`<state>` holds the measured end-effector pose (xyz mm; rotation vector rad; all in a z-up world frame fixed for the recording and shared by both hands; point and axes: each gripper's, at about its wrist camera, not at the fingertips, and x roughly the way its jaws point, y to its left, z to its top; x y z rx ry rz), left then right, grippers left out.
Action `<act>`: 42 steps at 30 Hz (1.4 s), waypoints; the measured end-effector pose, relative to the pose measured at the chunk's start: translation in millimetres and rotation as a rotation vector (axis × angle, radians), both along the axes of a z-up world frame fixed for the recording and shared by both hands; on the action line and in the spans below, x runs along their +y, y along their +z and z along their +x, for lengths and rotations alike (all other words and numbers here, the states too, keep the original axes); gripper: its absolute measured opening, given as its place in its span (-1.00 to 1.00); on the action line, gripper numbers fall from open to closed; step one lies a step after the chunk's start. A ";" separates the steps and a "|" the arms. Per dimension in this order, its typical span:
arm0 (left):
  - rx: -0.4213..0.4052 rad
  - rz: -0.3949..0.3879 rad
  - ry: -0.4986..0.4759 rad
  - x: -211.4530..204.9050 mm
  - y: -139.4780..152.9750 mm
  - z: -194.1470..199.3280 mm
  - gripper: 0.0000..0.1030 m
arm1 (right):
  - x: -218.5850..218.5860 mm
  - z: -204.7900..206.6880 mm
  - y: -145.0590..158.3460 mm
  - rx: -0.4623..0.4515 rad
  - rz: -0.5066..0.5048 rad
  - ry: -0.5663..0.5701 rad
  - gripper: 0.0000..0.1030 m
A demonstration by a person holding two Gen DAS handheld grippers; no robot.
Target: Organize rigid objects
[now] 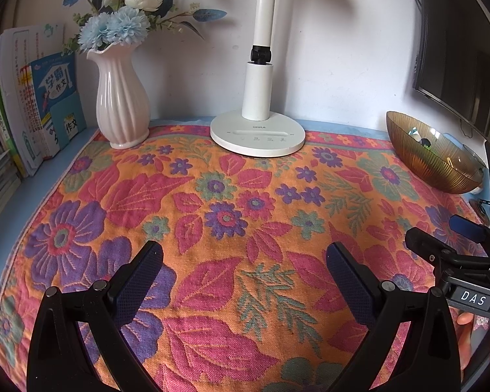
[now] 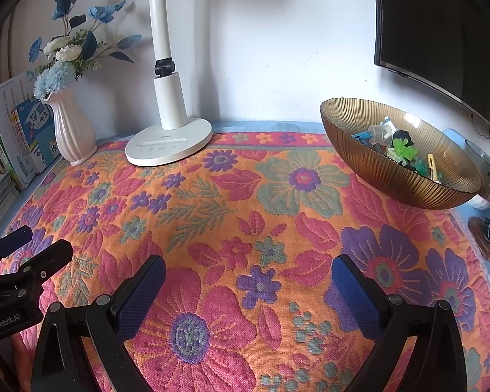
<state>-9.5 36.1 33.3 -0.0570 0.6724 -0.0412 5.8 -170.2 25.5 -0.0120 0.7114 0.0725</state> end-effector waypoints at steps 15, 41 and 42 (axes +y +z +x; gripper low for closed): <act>0.006 0.011 0.028 0.5 0.1 0.4 0.94 | 0.0 -0.2 0.1 0.004 0.006 -0.002 1.00; -0.170 -0.033 0.056 -41.8 118.4 -120.6 0.94 | -9.8 -106.7 113.8 -0.075 0.034 -0.087 1.00; -0.180 -0.017 0.056 -43.9 120.9 -123.2 0.94 | -11.6 -107.2 115.2 -0.077 0.037 -0.088 1.00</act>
